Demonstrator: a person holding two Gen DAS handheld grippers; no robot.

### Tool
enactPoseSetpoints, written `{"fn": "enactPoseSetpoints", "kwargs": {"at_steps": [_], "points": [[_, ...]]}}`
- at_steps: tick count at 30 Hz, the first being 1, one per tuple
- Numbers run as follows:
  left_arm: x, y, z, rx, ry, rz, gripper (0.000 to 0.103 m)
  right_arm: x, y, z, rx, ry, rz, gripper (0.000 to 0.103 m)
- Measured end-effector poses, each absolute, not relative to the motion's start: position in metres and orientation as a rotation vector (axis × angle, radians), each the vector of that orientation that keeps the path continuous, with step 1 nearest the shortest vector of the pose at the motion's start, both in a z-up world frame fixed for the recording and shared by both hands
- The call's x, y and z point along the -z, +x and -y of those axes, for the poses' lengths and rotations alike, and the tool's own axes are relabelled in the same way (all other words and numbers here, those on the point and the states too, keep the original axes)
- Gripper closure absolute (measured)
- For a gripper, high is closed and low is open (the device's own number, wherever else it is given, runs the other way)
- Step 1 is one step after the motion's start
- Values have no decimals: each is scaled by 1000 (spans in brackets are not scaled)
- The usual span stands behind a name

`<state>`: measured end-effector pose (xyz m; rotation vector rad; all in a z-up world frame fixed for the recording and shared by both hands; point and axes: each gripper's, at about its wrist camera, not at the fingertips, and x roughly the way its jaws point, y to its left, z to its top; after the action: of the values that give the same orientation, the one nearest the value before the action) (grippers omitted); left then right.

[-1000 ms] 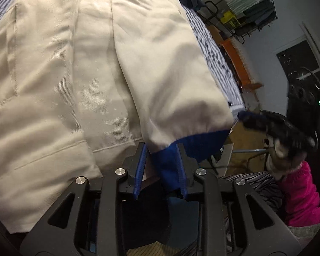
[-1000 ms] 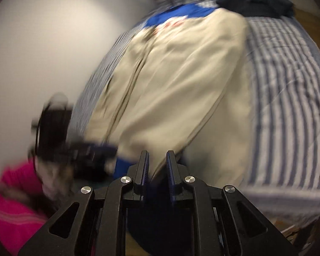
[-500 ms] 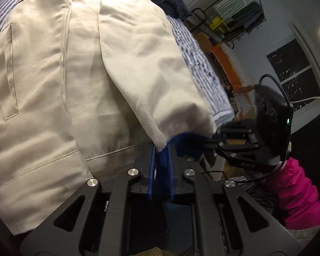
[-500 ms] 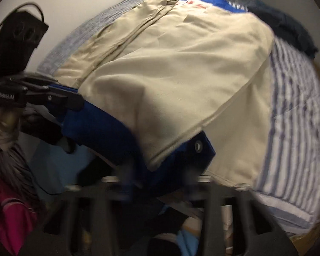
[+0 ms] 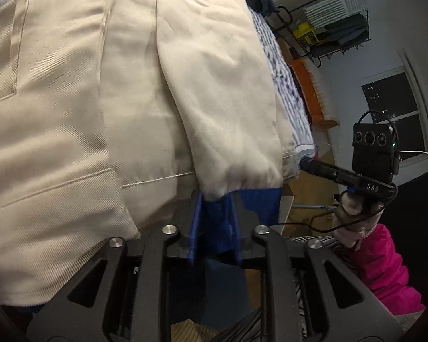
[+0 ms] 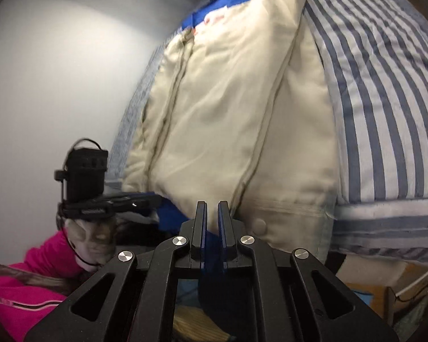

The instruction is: Fold large clothes

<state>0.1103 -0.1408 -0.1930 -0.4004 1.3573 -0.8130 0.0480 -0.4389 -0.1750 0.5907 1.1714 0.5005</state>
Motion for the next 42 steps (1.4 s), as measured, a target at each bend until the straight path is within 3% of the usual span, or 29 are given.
{"fn": "enactPoseSetpoints", "kwargs": {"at_steps": [1,2,3,4,6,8,9,12,15,21,23,25,26,36,42], "points": [[190,110,139,803,-401,-1343,63,175,48,438,-505,585,-1170,82],[188,110,136,798,-407,-1334,60,175,49,436,-508,583,-1169,73],[188,110,133,793,-412,-1331,58,176,50,433,-508,582,-1166,56],[191,110,133,788,-418,-1337,58,179,52,427,-506,572,-1168,54],[196,115,139,776,-426,-1350,58,188,59,414,-478,530,-1200,54],[199,115,136,785,-422,-1356,68,204,65,406,-423,502,-1245,78],[200,115,139,798,-419,-1367,91,211,70,404,-422,527,-1259,100],[198,113,144,829,-484,-1377,94,213,71,405,-409,567,-1255,101],[191,110,149,905,-580,-1377,94,180,62,410,-424,495,-1186,101],[205,107,168,862,-408,-1390,94,153,53,424,-423,412,-1206,98],[209,107,168,848,-392,-1394,94,150,57,428,-443,408,-1195,93],[208,107,167,850,-389,-1393,94,145,64,446,-439,459,-1141,74],[206,107,168,850,-384,-1391,94,145,71,450,-432,489,-1125,70],[201,103,177,850,-362,-1384,94,176,183,508,-290,788,-1074,69],[191,100,189,861,-289,-1359,94,195,223,501,-253,749,-1130,71]]}}
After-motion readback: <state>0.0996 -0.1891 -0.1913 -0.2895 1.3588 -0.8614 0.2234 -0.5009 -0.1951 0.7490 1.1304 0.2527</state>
